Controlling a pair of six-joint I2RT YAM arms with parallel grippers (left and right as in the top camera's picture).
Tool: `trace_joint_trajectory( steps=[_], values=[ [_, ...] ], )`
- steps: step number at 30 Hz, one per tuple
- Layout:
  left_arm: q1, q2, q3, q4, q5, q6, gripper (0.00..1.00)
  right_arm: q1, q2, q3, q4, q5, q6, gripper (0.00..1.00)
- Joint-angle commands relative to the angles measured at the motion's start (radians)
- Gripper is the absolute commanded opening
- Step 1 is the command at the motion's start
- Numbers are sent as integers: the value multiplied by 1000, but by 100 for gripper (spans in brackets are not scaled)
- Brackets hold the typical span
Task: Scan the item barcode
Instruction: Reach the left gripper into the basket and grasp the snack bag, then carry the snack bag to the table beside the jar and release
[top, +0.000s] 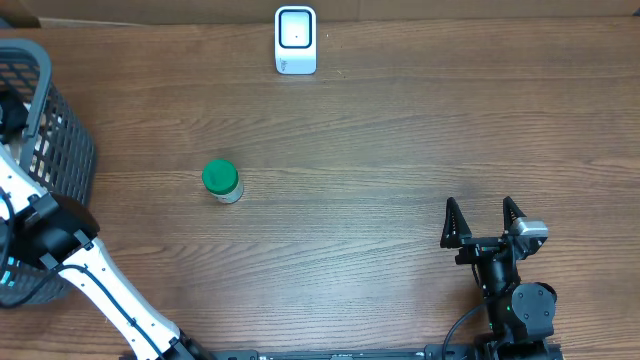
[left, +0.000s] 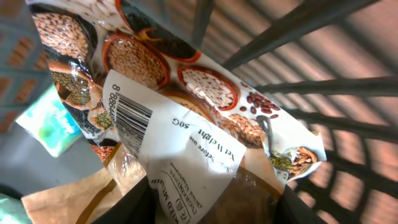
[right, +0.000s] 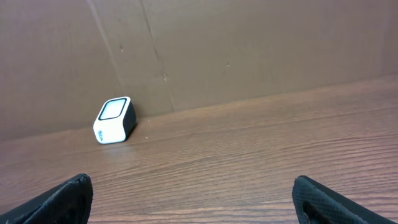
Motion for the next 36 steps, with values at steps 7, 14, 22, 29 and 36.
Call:
trace_joint_trajectory(
  steps=[7, 14, 22, 29, 36],
  values=[
    [5, -78, 124, -11, 220, -104, 18, 6, -7, -11, 5, 10, -5, 100],
    [3, -240, 124, -13, 219, -103, 18, 6, -7, -11, 4, 10, -5, 100],
    [-4, -478, 124, -19, 222, -135, 18, 6, -7, -11, 5, 10, -5, 100],
    [-100, -648, 124, -34, 312, -147, 19, 6, -7, -11, 5, 10, -5, 100],
    [-331, -686, 121, -35, 348, -159, 14, 6, -7, -11, 5, 10, -5, 100]
  ],
)
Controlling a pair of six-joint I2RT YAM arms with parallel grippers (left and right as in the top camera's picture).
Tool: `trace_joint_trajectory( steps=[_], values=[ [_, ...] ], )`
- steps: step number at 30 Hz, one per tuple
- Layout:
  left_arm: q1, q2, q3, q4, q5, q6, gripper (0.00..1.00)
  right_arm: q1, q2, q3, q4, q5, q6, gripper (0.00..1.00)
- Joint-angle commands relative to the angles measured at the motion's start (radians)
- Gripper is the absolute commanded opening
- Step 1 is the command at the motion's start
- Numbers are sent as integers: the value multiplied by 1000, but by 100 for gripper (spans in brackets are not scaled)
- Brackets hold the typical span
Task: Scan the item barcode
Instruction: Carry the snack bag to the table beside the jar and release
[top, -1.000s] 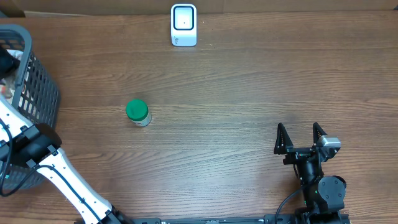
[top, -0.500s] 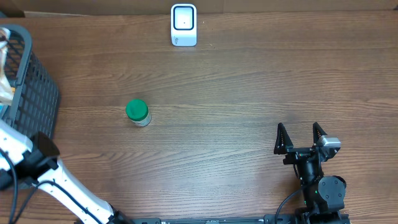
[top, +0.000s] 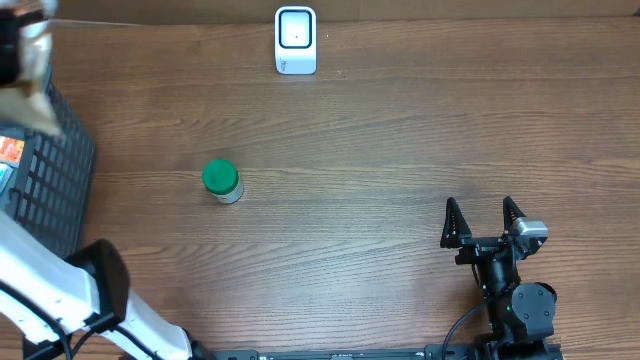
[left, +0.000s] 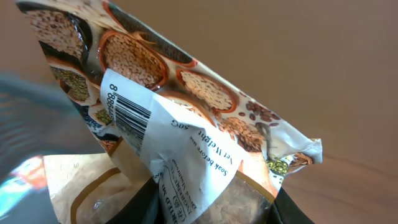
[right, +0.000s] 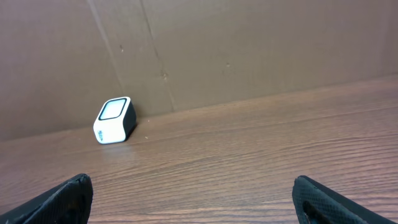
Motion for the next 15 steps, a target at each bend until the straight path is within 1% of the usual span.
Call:
trace_joint_trajectory(
  steps=[1, 4, 7, 8, 9, 11, 15],
  values=[
    [-166, -10, 3, -2, 42, -17, 11, 6, -7, -11, 5, 10, -4, 100],
    [-295, 0, -21, -2, 10, -17, 11, 6, -7, -11, 5, 10, -4, 100],
    [-419, 16, -69, -2, -44, -17, 13, 6, -7, -11, 5, 10, -4, 100],
    [-462, 23, -93, -2, -61, -17, 14, 6, -7, -11, 5, 10, -4, 100],
    [-535, 34, -147, -2, -89, -17, 15, 6, -7, -11, 5, 10, -4, 100],
    [-597, 46, -215, -2, -121, -17, 15, 6, -7, -11, 5, 10, -4, 100],
    [-677, 80, -338, -2, -161, -18, 16, 6, -7, -11, 5, 10, -4, 100]
  ],
)
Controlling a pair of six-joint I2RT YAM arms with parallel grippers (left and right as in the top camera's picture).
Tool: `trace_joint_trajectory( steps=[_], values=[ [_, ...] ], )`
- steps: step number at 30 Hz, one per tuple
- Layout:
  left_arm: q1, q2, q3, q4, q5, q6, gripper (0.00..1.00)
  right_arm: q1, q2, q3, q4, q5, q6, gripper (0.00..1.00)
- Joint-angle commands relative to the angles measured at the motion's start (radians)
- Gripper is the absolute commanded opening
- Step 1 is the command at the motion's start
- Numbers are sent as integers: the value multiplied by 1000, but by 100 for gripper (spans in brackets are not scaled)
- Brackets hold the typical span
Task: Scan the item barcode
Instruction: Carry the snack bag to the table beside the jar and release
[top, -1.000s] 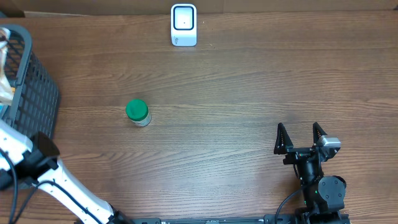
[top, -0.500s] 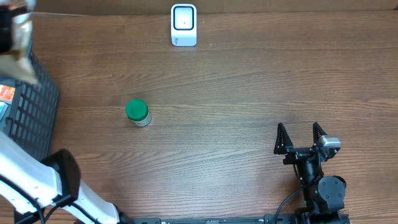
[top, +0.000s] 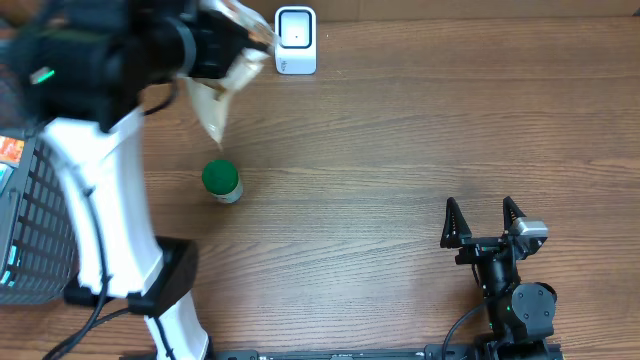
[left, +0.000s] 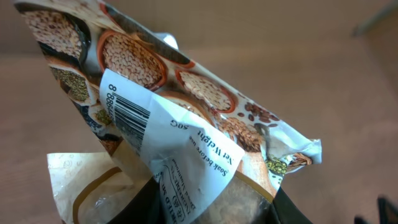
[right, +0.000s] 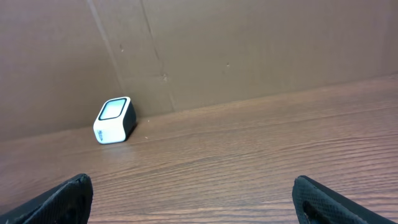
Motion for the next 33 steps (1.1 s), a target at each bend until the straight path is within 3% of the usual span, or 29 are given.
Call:
trace_joint_trajectory(
  steps=[1, 8, 17, 20, 29, 33],
  values=[
    [-66, 49, -117, -2, -68, -10, 16, 6, -7, -11, 5, 10, -5, 100],
    [-171, 179, -306, 18, -69, -25, 16, 6, -7, -11, 5, 10, -4, 100],
    [-261, 417, -310, 35, -73, -24, 19, 6, -7, -11, 5, 10, -4, 100],
    [-285, 484, -310, 18, -73, -25, 26, 6, -7, -11, 5, 10, -5, 100],
    [-305, 521, -318, -3, -72, -25, 27, 6, -7, -11, 5, 10, -4, 100],
    [-306, 521, -318, -3, -68, -25, 39, 6, -7, -11, 5, 10, -5, 100]
  ],
)
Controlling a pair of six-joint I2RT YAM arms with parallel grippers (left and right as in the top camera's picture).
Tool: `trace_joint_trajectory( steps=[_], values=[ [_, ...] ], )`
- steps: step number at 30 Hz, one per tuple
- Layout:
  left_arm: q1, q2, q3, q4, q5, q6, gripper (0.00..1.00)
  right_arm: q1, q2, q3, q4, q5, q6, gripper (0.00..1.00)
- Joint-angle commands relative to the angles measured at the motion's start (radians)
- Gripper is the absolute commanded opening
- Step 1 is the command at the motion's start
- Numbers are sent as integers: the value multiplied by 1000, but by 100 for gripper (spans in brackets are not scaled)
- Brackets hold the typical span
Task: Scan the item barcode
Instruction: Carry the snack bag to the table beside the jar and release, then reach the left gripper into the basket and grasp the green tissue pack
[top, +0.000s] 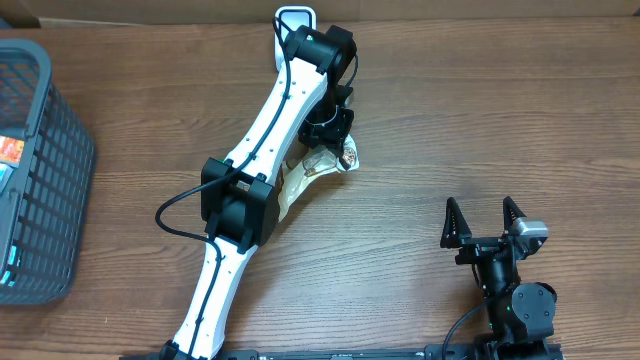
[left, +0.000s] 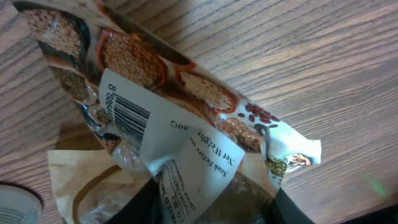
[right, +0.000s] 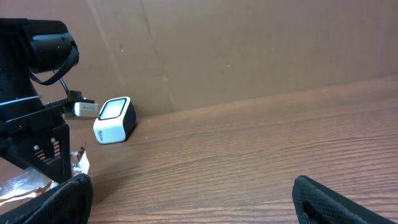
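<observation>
The item is a crinkled bag of mixed beans (left: 186, 106) with a white label and a barcode (left: 127, 118). My left gripper (left: 211, 199) is shut on the bag's lower end. From overhead the bag (top: 322, 165) hangs low over the table's middle, below the left gripper (top: 328, 128); whether it touches the wood is unclear. The white scanner (top: 293, 15) stands at the far edge, partly behind the left arm, and shows in the right wrist view as the scanner (right: 115, 120). My right gripper (top: 485, 222) is open and empty at the front right.
A grey wire basket (top: 45, 150) with other goods stands at the left edge. A pale jar (left: 15, 202) peeks in at the left wrist view's lower left corner; overhead the left arm (top: 270, 120) covers that spot. A brown cardboard wall (right: 249, 50) backs the table.
The left gripper with the bag was high up, just left of the scanner; now it is lower, over the table's middle and nearer the front. The right arm has not moved.
The left gripper was inside the basket, shut on the bean bag. Then it held the bag above the basket's far corner, then high beside the scanner. Now the bag is low over the table's middle. The right gripper stayed open throughout.
</observation>
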Motion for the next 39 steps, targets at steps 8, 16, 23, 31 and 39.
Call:
trace_joint_trajectory(
  steps=[8, 16, 23, 31, 39],
  values=[
    [-5, -14, 3, -3, 9, 21, 100, 6, -7, -11, 5, 10, -4, 100],
    [61, -184, 83, -3, -16, 16, 100, 6, -7, -11, 5, 10, -4, 100],
    [206, -446, 133, -3, -21, 2, 100, 6, -7, -11, 5, 10, -4, 100],
    [513, -718, 133, -3, -39, 2, 100, 6, -7, -11, 5, 10, -4, 100],
    [873, -755, 104, -3, -60, -51, 71, 6, -7, -11, 5, 10, -4, 100]
  ],
)
